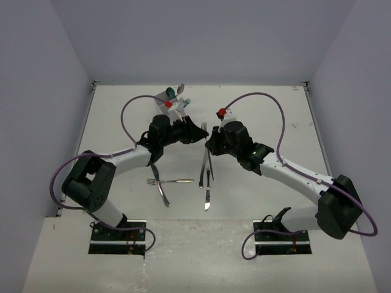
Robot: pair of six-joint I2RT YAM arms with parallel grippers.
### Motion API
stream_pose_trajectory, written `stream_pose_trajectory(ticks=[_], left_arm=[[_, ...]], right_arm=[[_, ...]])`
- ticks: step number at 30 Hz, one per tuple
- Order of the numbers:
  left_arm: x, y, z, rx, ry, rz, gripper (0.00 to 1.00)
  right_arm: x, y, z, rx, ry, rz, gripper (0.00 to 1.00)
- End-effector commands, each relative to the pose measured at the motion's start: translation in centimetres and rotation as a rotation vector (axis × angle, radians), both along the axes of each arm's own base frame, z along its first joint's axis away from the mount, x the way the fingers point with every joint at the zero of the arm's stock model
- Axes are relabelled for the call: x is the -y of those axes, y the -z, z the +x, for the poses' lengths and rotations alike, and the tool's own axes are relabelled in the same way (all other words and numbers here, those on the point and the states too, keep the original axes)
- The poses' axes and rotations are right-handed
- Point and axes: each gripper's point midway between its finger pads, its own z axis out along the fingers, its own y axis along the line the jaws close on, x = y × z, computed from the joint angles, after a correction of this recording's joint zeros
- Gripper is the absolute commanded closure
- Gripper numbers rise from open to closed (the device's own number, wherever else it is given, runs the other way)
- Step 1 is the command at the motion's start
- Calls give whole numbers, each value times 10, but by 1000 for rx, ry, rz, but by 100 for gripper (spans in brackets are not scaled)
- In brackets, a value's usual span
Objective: Sort the eating utensils into containers
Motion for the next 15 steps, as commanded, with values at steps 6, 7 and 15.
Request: stream_pose_trajectory(ticks=[6,7,15], left_arm=[[24,-33,-2,70,107,-114,100],[25,-32,-3,61,114,-117,100],[-3,-67,47,329,-9,16,100]], right_arm=[[-3,-45,35,116,89,67,100],[-2,-45,36,117,94,65,100],[7,-62,36,119,117,68,19]])
